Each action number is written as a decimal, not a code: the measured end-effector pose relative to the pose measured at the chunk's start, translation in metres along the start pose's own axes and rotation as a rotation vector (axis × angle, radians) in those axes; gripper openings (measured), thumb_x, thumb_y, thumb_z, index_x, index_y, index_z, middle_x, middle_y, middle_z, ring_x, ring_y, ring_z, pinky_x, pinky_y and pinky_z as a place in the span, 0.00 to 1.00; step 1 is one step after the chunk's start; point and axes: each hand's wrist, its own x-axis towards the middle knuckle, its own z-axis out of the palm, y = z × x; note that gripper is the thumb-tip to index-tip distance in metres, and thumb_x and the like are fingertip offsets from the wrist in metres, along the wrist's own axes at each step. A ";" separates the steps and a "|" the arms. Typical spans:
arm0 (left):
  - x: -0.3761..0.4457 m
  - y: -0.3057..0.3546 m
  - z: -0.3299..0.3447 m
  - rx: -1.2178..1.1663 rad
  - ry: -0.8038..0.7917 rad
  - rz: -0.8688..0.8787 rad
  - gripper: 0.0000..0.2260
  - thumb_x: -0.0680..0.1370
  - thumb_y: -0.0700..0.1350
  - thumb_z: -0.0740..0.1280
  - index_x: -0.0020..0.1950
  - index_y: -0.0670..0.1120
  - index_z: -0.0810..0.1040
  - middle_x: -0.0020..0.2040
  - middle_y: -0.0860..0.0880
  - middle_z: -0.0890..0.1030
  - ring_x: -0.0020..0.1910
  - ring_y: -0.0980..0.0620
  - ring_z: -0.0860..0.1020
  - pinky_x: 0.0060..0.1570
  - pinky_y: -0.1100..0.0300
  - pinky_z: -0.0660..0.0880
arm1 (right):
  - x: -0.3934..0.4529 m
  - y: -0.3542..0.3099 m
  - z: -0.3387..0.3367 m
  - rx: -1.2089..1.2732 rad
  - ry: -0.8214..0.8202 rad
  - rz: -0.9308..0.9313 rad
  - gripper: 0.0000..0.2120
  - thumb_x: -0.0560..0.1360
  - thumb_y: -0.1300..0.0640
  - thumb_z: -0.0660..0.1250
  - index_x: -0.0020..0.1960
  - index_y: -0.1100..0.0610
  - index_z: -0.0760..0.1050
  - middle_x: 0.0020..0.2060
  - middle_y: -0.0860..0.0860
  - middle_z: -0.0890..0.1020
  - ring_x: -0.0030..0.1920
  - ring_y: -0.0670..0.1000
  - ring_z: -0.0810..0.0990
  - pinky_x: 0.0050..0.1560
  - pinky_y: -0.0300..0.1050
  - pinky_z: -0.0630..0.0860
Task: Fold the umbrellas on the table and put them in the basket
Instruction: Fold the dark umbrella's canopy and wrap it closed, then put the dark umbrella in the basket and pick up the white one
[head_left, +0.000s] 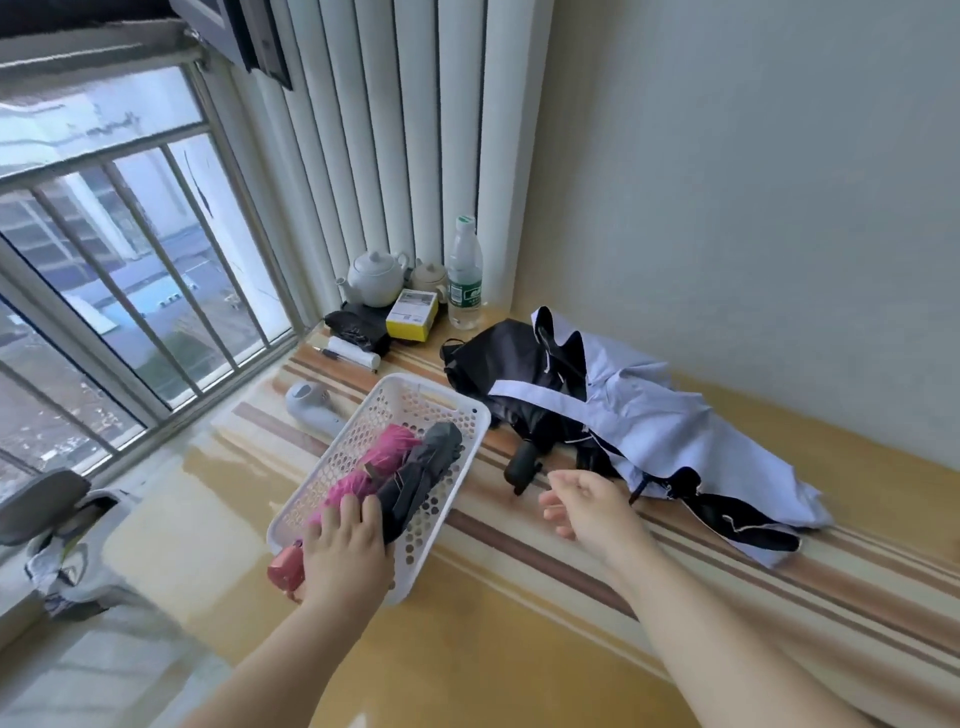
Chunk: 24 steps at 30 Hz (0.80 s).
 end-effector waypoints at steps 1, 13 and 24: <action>0.002 0.003 -0.004 0.066 -0.029 -0.012 0.21 0.72 0.52 0.69 0.60 0.43 0.70 0.52 0.46 0.74 0.52 0.44 0.75 0.51 0.50 0.69 | 0.001 0.004 -0.005 0.006 0.004 0.011 0.07 0.81 0.55 0.60 0.51 0.55 0.76 0.43 0.48 0.82 0.42 0.46 0.79 0.48 0.45 0.77; 0.057 0.156 -0.079 -0.260 -0.041 0.431 0.14 0.77 0.54 0.63 0.56 0.47 0.72 0.54 0.50 0.73 0.53 0.49 0.74 0.52 0.57 0.70 | 0.017 0.045 -0.110 0.081 0.268 0.111 0.05 0.80 0.54 0.61 0.52 0.51 0.75 0.47 0.49 0.82 0.47 0.50 0.81 0.51 0.47 0.78; 0.102 0.281 -0.015 -0.422 -0.388 0.429 0.07 0.78 0.46 0.62 0.46 0.43 0.73 0.47 0.48 0.74 0.52 0.46 0.74 0.48 0.59 0.70 | 0.070 0.059 -0.167 -0.147 0.270 0.161 0.24 0.82 0.52 0.56 0.76 0.53 0.58 0.71 0.48 0.69 0.67 0.50 0.70 0.53 0.40 0.66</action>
